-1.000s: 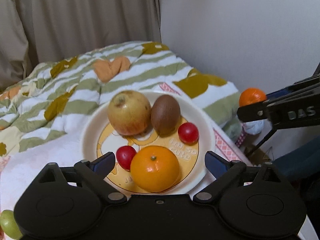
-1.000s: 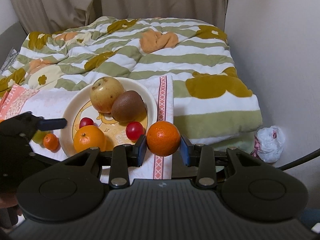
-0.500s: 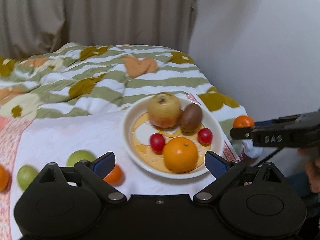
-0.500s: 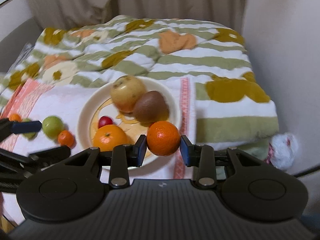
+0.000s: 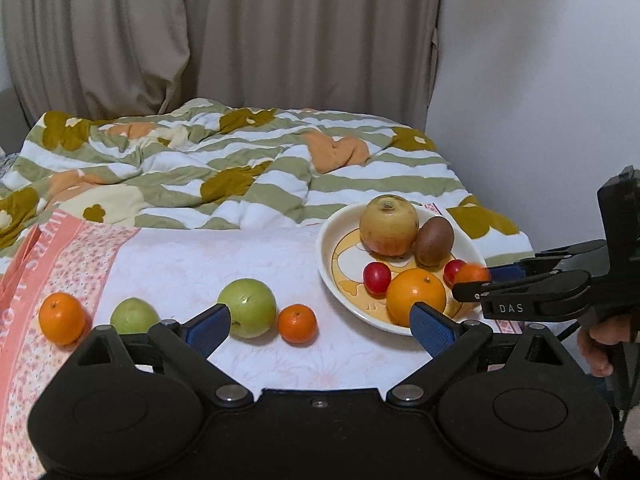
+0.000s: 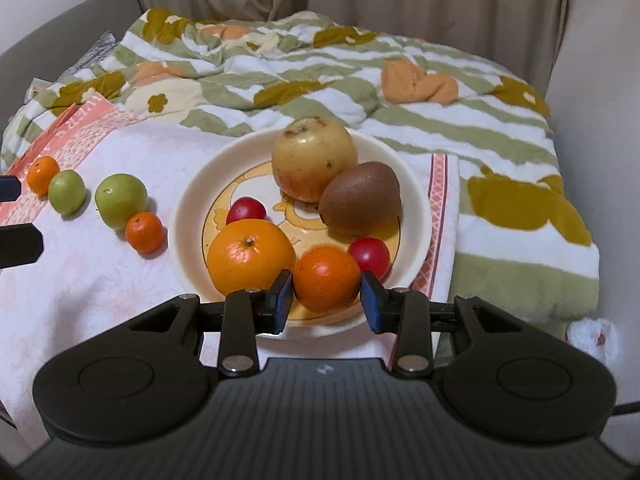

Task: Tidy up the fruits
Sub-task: 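Open the left gripper to drop the orange while the right gripper releases the mandarin into the bowl, then move both tools back toward the green apple and orange on the cloth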

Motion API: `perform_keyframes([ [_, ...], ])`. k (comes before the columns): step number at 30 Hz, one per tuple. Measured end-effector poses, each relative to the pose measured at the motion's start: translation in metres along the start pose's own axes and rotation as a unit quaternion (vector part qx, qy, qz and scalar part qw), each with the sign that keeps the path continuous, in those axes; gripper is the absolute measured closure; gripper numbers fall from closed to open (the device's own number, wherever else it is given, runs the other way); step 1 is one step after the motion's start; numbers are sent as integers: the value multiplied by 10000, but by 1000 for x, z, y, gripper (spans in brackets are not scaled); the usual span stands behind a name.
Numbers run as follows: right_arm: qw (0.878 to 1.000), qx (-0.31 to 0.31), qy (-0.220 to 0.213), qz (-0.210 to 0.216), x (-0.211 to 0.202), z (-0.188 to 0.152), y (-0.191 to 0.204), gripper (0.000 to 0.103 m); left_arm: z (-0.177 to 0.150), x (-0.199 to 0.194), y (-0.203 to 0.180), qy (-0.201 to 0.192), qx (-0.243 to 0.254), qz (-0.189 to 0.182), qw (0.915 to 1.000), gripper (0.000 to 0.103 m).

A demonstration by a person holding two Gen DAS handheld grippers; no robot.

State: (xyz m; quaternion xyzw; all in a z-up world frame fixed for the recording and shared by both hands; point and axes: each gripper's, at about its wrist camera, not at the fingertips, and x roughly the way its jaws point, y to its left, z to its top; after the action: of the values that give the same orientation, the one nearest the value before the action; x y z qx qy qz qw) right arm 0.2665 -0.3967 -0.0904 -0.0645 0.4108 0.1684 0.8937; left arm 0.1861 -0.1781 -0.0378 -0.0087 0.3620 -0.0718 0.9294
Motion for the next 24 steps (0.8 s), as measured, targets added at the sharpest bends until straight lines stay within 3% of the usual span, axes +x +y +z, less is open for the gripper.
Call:
perform_keyframes([
  [2, 10000, -66, -29, 11, -1, -1, 1, 43, -2, -4, -1, -21, -1, 33, 10000, 5],
  [4, 9999, -90, -66, -67, -5, -2, 2, 21, -3, -7, -1, -31, 4, 60, 10000, 5],
  [5, 9998, -74, -111, -139, -9, -3, 3, 3, -3, -9, -1, -40, 5, 68, 10000, 5],
  [6, 9996, -61, -185, -192, -13, -4, 3, 0, -3, -11, -2, -51, 3, 73, 10000, 5],
  [9, 9990, -76, -412, -184, -30, -7, 6, 0, -2, -17, -6, -99, 10, 66, 9999, 4],
  [17, 9983, 86, -512, -274, -63, -11, 7, 0, -2, -40, -17, -319, 117, 79, 9994, 4],
  [24, 9971, 237, -690, -224, -101, -12, 11, 0, -4, -74, -18, -653, 2, 310, 9974, 3],
])
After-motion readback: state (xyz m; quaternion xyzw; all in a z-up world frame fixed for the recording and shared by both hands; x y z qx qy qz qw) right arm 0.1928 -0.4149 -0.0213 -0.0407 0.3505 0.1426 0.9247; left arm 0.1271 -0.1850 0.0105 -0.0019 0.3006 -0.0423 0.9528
